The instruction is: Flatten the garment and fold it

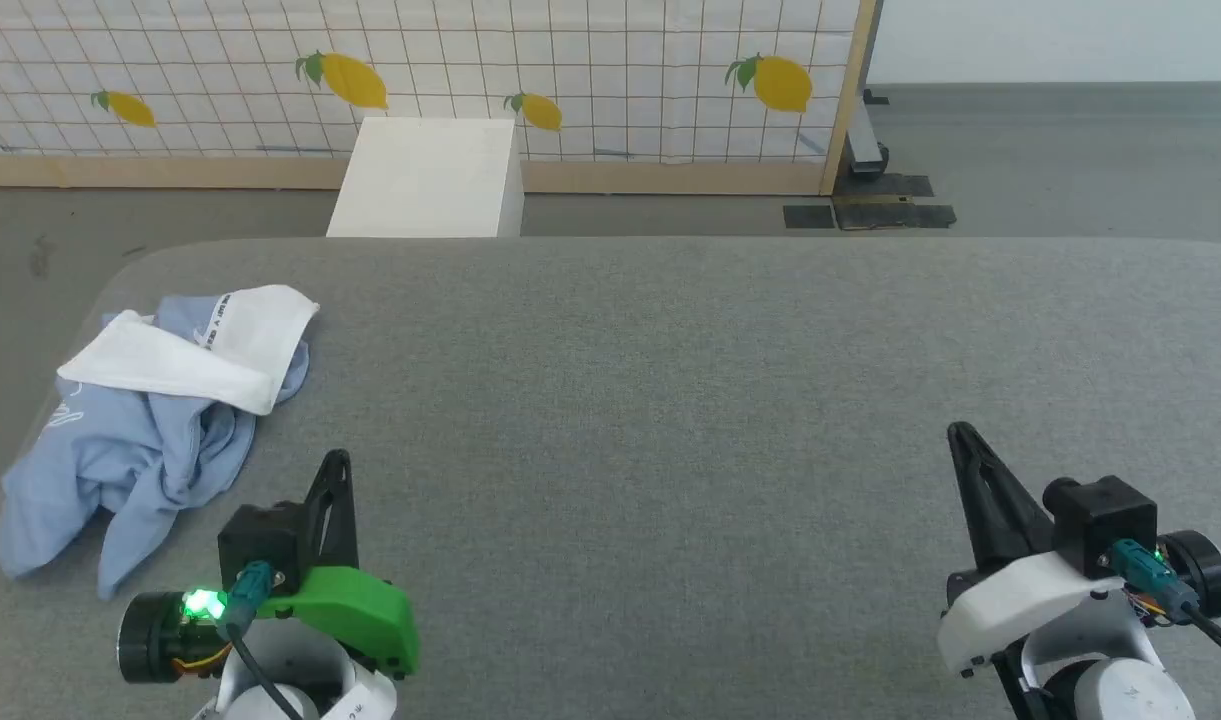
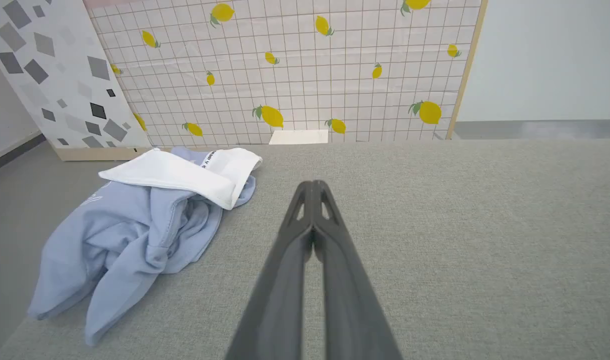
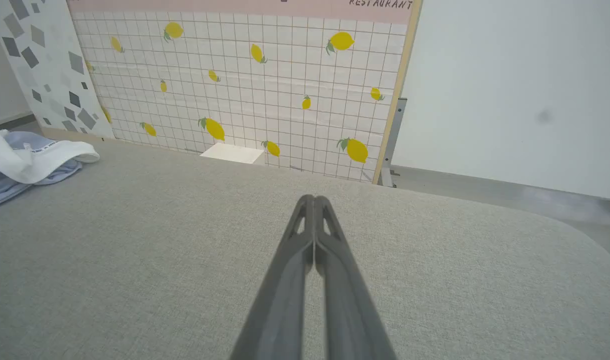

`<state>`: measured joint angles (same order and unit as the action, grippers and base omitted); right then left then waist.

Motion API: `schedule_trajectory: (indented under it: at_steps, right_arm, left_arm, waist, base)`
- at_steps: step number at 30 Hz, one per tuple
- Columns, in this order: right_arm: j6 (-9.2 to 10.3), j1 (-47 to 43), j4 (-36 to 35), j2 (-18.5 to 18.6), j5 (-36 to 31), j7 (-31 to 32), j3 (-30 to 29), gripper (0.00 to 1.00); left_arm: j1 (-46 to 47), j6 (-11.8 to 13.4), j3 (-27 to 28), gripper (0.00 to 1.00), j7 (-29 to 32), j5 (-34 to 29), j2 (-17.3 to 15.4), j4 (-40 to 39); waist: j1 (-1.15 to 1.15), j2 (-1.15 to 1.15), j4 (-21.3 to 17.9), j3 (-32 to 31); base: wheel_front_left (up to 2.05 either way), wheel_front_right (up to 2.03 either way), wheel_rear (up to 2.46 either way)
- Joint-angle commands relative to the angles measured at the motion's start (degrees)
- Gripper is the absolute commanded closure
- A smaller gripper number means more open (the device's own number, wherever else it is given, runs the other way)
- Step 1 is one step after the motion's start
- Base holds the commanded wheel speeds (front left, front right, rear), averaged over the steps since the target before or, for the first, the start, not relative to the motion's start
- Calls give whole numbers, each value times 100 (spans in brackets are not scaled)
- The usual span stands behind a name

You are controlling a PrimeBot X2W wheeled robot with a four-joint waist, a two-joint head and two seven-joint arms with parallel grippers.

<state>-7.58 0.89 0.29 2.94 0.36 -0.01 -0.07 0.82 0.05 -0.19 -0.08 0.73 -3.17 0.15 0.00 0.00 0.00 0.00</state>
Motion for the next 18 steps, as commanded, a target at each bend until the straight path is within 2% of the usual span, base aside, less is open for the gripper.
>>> schedule_trajectory:
  at_steps: [1, 18]
  right_arm:
    - [9, -89, -29, -6, -36, 1, 7, 100]
    - [9, -89, -29, -6, -36, 1, 7, 100]
  left_arm:
    - [-82, -5, 19, 100, 8, -73, 29, -15]
    - [-82, -5, 19, 100, 8, -73, 29, -15]
  waist:
    - [0, 0, 0, 0]
    - [0, 0, 0, 0]
  base:
    - [0, 0, 0]
    - [0, 0, 0]
